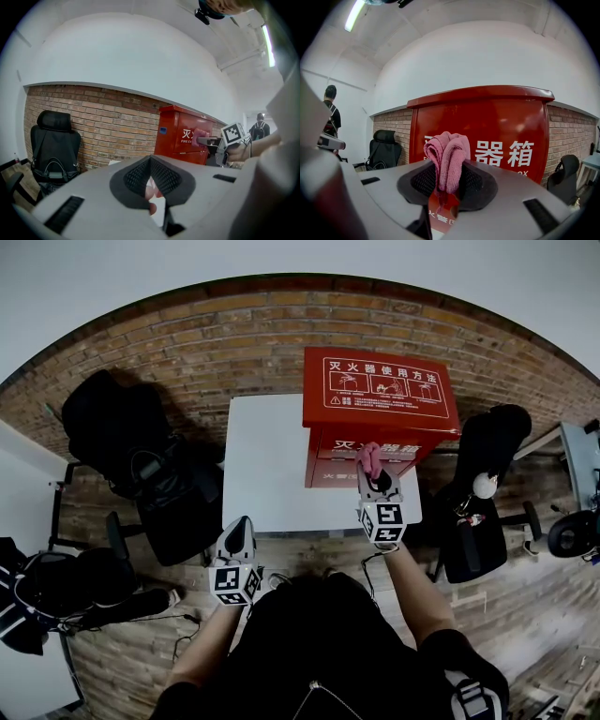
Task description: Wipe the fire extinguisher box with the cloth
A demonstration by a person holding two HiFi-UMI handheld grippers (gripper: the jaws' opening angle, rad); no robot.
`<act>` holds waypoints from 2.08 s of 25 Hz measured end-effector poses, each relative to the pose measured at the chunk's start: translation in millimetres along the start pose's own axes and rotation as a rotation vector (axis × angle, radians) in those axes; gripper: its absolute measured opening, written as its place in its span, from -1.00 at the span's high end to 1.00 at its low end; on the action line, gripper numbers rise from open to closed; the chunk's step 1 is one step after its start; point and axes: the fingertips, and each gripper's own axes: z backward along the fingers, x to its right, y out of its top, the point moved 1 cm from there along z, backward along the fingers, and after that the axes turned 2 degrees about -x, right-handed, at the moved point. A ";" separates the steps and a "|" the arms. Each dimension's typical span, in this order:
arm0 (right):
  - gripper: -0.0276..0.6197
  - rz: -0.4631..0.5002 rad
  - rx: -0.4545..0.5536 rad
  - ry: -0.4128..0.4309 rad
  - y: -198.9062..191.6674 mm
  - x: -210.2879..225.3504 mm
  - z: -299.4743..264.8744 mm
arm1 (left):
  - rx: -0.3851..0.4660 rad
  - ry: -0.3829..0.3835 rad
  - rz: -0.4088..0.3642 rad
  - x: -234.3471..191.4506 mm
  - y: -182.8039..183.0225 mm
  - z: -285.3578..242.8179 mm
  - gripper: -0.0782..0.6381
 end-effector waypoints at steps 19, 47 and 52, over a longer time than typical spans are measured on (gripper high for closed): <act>0.57 0.000 0.004 -0.015 6.8 -46.4 -17.9 | 0.012 0.010 0.022 -57.0 -6.8 27.2 0.73; 0.57 -0.022 0.032 0.034 13.7 -103.9 -42.8 | 0.002 0.050 0.018 -96.7 -10.8 48.8 0.73; 0.57 -0.022 0.037 0.048 15.2 -111.5 -45.9 | 0.002 0.057 0.015 -96.4 -11.6 53.2 0.73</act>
